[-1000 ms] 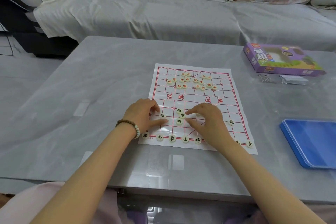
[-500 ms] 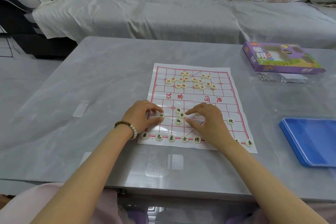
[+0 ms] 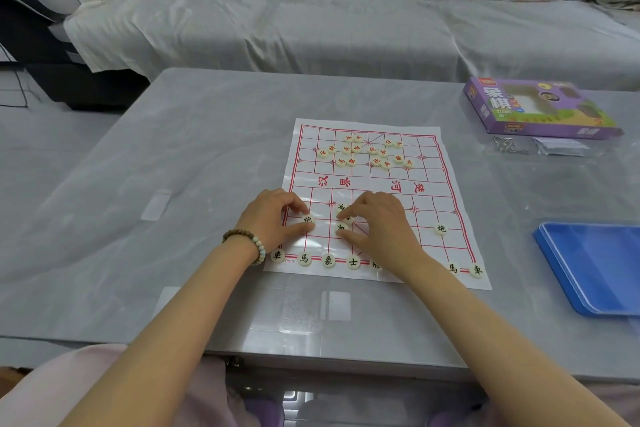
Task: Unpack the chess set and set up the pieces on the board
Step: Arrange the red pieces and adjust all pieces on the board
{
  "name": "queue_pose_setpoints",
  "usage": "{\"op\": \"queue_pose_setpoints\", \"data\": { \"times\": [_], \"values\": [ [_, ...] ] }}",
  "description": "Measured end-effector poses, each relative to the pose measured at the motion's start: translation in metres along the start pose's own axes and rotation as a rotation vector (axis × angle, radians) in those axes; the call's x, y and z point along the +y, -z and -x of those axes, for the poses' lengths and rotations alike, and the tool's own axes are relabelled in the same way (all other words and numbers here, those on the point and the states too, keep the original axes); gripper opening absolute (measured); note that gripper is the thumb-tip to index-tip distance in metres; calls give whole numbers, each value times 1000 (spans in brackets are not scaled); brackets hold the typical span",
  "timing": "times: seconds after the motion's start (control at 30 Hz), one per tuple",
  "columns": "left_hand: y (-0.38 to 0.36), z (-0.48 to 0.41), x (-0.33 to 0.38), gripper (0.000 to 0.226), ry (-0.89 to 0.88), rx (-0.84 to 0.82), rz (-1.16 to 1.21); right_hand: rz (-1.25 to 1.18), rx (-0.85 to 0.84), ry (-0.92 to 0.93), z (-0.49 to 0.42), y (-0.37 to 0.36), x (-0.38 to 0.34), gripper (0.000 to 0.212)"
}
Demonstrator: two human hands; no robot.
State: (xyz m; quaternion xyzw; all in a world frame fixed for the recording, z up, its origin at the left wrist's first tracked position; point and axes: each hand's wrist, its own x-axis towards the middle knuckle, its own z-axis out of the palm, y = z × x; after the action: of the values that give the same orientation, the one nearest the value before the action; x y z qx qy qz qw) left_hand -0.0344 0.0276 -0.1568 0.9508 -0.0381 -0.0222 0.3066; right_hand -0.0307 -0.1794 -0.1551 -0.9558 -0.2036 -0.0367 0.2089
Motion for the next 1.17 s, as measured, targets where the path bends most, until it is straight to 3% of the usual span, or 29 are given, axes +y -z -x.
{"op": "queue_pose_setpoints", "data": {
  "times": [0.37, 0.5, 0.73, 0.87, 1.03, 1.17],
  "values": [
    [0, 1, -1, 31, -15, 2, -16, 22, -97, 64, 1, 6, -7, 32],
    [6, 6, -9, 50, -57, 38, -134, 92, -74, 28, 0, 8, -10, 32],
    [7, 12, -44, 88, 9, -45, -322, 126, -86, 28, -5, 5, -14, 27],
    [6, 13, -45, 90, 8, -2, -323, 151, -96, 40, -9, 6, -16, 29],
    [4, 13, -46, 89, 5, 13, -308, -12, -41, 52, -36, 10, -31, 27],
    [3, 13, -47, 89, 12, 18, -315, -62, -118, 54, -65, -3, -46, 25]
  ]
}}
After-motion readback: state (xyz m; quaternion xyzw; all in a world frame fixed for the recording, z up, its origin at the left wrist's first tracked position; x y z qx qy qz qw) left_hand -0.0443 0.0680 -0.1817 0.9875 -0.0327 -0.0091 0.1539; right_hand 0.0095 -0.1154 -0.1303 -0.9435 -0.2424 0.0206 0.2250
